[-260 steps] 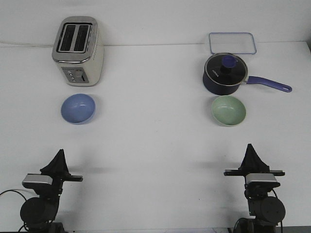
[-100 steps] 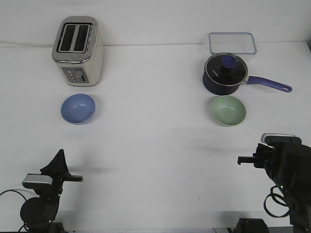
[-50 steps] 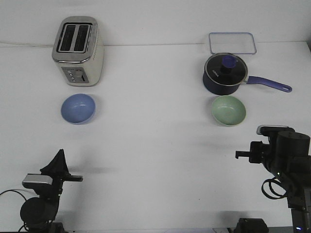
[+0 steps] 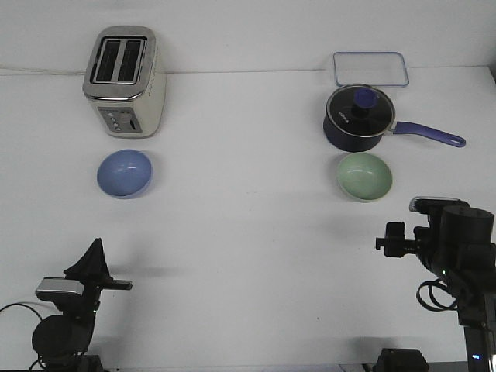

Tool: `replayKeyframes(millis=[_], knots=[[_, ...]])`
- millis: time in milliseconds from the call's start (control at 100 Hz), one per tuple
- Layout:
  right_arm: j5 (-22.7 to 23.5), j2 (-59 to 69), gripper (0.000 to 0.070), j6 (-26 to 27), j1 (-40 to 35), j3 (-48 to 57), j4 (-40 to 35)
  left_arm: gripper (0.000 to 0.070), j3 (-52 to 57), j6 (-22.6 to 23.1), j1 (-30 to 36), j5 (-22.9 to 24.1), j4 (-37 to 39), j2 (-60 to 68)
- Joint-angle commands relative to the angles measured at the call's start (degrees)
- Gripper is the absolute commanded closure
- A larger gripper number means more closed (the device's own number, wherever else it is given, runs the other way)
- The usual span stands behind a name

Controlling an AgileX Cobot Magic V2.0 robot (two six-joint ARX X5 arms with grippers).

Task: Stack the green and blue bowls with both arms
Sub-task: 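Move the right gripper forward toward the pale green bowl, then lower the right gripper onto the green bowl rim and grasp it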

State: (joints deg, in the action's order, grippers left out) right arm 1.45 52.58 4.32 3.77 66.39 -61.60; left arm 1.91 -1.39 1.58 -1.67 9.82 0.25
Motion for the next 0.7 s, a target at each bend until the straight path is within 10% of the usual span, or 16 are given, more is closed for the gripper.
replayKeyframes(millis=[0, 690], knots=[[0.04, 3.54, 0.0247, 0.55, 0.07, 1.77, 1.88, 0.0689, -1.09, 0.28, 0.04, -0.07, 0.57, -0.07], [0.9, 43.8, 0.0247, -2.99, 3.8, 21.88, 9.81, 0.0689, -1.09, 0.28, 0.04, -0.07, 0.57, -0.07]])
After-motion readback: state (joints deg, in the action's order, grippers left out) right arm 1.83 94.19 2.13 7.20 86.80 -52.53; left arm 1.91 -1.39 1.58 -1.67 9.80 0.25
